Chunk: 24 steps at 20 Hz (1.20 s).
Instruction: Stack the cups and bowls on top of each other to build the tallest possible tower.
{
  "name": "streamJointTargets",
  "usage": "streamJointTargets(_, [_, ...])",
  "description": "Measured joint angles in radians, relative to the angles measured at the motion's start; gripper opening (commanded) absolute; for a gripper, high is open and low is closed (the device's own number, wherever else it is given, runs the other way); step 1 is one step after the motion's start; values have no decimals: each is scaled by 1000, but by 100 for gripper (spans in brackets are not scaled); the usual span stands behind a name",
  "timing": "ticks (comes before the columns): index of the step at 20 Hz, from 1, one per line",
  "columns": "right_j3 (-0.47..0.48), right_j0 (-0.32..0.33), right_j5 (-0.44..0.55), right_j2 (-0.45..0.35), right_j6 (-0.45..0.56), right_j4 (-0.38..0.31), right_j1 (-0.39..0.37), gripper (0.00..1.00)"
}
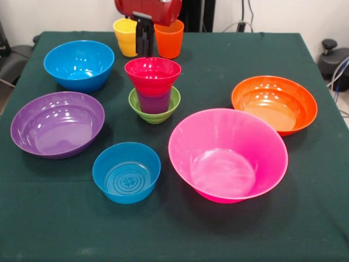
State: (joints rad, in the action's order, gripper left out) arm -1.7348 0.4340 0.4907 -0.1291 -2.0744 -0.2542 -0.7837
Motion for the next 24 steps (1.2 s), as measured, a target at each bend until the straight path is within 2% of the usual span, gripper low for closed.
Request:
streamJointTargets(17, [0, -2, 0, -1, 0, 17, 4, 0])
streamJointTargets(24, [2, -27, 0, 11, 0, 32, 2, 0])
